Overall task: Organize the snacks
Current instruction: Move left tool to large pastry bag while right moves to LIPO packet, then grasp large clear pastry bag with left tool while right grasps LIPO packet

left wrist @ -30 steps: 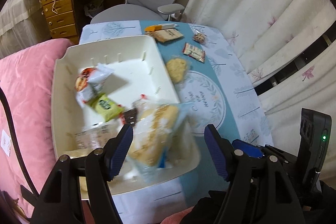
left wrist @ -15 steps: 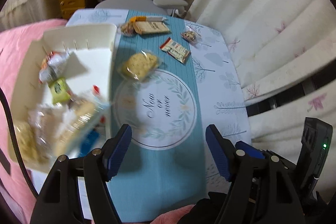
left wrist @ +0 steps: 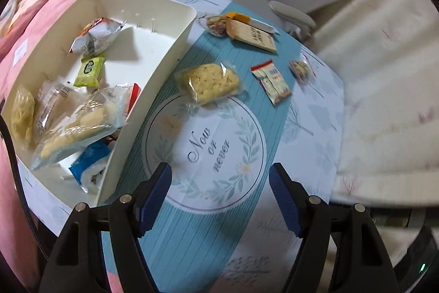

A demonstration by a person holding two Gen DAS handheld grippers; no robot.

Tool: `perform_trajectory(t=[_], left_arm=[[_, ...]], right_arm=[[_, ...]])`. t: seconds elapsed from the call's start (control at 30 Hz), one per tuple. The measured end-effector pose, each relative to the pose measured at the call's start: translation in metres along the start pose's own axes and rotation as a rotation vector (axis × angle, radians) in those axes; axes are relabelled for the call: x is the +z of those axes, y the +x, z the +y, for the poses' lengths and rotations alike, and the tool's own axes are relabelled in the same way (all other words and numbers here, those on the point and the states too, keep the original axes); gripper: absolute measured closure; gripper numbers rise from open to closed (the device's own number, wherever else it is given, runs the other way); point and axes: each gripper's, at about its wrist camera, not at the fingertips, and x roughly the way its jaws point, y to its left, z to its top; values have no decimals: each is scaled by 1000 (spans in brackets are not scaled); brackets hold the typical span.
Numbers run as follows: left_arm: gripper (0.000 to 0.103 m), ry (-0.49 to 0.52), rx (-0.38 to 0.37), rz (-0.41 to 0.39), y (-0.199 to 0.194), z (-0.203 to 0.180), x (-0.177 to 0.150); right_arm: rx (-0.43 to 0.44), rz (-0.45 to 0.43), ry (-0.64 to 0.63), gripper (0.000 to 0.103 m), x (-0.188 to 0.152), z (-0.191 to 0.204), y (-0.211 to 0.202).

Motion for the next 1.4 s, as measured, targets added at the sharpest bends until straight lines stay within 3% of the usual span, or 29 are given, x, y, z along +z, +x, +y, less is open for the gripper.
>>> perform_trajectory(t=[0.23, 0.53, 0.73, 0.87, 1.17, 1.4], left_arm=[[27, -100, 18, -18, 38, -19, 34], [22, -257, 18, -1, 102, -14, 71], [19, -260, 85, 16, 142, -13, 86], [9, -240, 128, -18, 151, -15, 90], [5, -177, 256, -51, 165, -15, 103], [4, -177, 234, -66, 169, -4, 104]], right_arm=[[-47, -75, -98, 45, 38, -9, 20], [-23, -101, -199, 41, 88, -9, 83], [5, -125, -300, 32, 113, -2, 125], [40, -126, -347, 28, 125, 6, 154], [89, -79, -450, 26, 128, 31, 198], [86, -56, -504, 26, 124, 46, 220]])
